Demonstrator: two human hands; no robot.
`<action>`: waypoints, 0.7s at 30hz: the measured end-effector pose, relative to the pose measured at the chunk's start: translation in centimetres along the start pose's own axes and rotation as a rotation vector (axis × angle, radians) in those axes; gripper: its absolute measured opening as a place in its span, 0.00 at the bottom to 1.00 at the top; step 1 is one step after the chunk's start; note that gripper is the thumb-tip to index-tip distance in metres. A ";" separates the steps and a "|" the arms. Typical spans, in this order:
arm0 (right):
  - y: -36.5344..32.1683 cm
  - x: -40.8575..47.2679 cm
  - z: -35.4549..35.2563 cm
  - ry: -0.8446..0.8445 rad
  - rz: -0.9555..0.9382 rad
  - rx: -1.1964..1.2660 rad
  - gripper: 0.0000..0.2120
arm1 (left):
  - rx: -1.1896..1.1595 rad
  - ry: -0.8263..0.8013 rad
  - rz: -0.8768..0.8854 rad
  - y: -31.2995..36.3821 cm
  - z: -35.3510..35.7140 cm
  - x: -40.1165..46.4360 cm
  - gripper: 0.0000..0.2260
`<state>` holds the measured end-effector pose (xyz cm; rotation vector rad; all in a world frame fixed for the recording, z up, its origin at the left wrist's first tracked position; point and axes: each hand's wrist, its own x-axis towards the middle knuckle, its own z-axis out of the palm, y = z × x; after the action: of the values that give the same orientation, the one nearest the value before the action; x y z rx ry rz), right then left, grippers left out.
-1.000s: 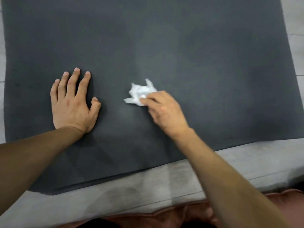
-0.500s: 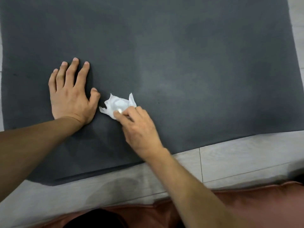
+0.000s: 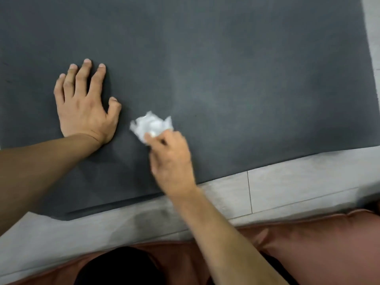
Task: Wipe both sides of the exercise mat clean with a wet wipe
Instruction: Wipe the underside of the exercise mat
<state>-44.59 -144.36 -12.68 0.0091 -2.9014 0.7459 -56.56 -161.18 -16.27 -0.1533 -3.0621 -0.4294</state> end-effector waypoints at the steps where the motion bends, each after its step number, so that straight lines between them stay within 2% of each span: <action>1: -1.2 -0.8 0.2 -0.062 -0.060 -0.019 0.15 | -0.001 -0.006 0.004 -0.1 0.0 0.0 0.30; 3: 0.7 -1.0 -1.0 -0.072 -0.119 -0.057 0.14 | -0.004 -0.022 0.009 -0.1 -0.1 0.1 0.30; 5: 5.4 -1.1 -3.0 -0.014 -0.076 -0.134 0.14 | -0.004 -0.034 0.004 0.0 -0.2 0.1 0.30; 7: 10.8 -1.6 -5.9 0.066 0.020 -0.243 0.16 | 0.001 -0.035 0.000 0.1 -0.2 0.1 0.29; 9: 13.7 -2.3 -8.0 0.151 0.206 -0.285 0.18 | 0.004 -0.031 -0.004 0.1 -0.2 0.0 0.29; 11: 13.0 -2.5 -7.1 0.273 0.414 -0.259 0.19 | -0.002 -0.033 -0.003 0.2 -0.2 -0.1 0.30; 13: 9.5 -2.5 -4.5 0.311 0.491 -0.125 0.20 | 0.005 -0.037 -0.004 0.4 -0.4 -0.1 0.30; 15: 4.5 -3.2 -1.8 0.218 0.366 -0.022 0.20 | 0.013 -0.063 -0.002 0.4 -0.5 0.0 0.31; 18: -0.7 -4.7 -0.8 0.002 0.070 -0.040 0.17 | 0.045 -0.134 0.015 0.1 -0.6 -0.1 0.32; 21: 4.1 -3.9 -3.7 -0.063 -0.140 -0.158 0.15 | 0.091 -0.247 0.051 -0.4 -0.9 0.4 0.32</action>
<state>-40.44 -139.15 -12.00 0.2203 -2.9723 0.5004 -57.00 -161.72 -15.52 -0.3020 -3.3018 -0.2870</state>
